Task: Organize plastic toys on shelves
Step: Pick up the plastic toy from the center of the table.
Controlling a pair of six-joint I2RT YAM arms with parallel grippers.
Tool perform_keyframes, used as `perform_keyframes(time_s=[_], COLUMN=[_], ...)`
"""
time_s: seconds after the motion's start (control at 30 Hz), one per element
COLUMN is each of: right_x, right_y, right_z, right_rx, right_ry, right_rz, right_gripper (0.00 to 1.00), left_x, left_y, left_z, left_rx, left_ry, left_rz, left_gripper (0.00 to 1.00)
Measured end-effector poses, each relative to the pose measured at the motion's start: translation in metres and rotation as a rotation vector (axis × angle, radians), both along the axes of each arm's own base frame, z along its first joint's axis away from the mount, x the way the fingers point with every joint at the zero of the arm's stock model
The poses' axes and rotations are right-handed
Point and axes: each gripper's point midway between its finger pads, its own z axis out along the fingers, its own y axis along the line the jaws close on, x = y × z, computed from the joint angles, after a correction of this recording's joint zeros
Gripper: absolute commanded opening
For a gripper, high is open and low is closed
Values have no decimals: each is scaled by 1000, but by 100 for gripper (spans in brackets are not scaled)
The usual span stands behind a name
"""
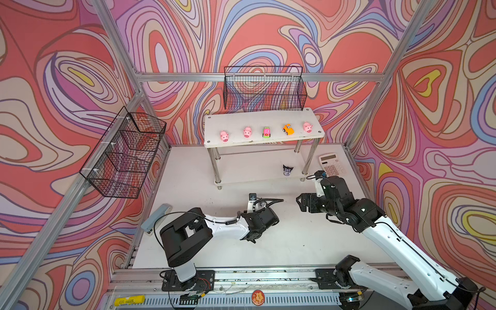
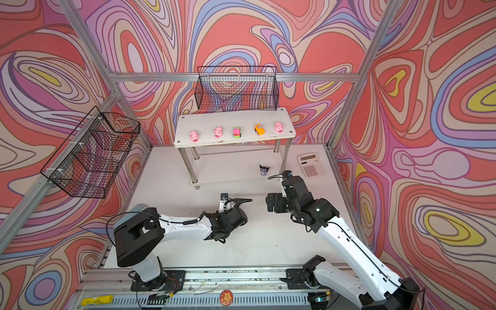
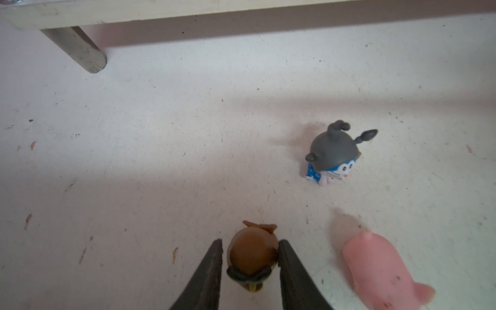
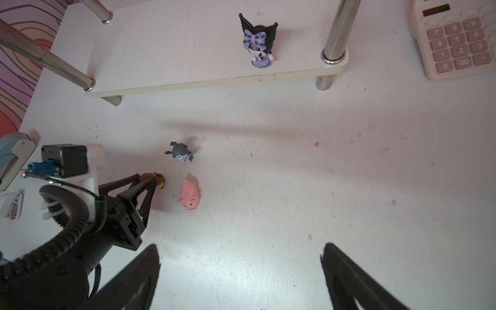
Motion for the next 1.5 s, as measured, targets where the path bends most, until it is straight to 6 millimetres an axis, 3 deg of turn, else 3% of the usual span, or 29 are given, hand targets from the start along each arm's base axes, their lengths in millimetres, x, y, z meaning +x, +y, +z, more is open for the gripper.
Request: perform_keyframes(time_s=[0.2, 0.63, 1.27, 1.5], right_x=[0, 1, 2, 1], right_y=[0, 0, 5, 6], right_z=[1, 6, 6, 6], right_rx=[1, -8, -1, 5], right_ry=[-3, -13, 0, 3], right_rz=[1, 9, 30, 36], right_gripper=[98, 98, 98, 98], left_x=[-1, 1, 0, 1], left_y=[2, -1, -1, -3], left_z=[10, 15, -9, -12], left_rx=[-7, -7, 0, -5], left_ry=[-9, -17, -2, -5], left_rz=[0, -7, -6, -6], left_gripper=[37, 64, 64, 57])
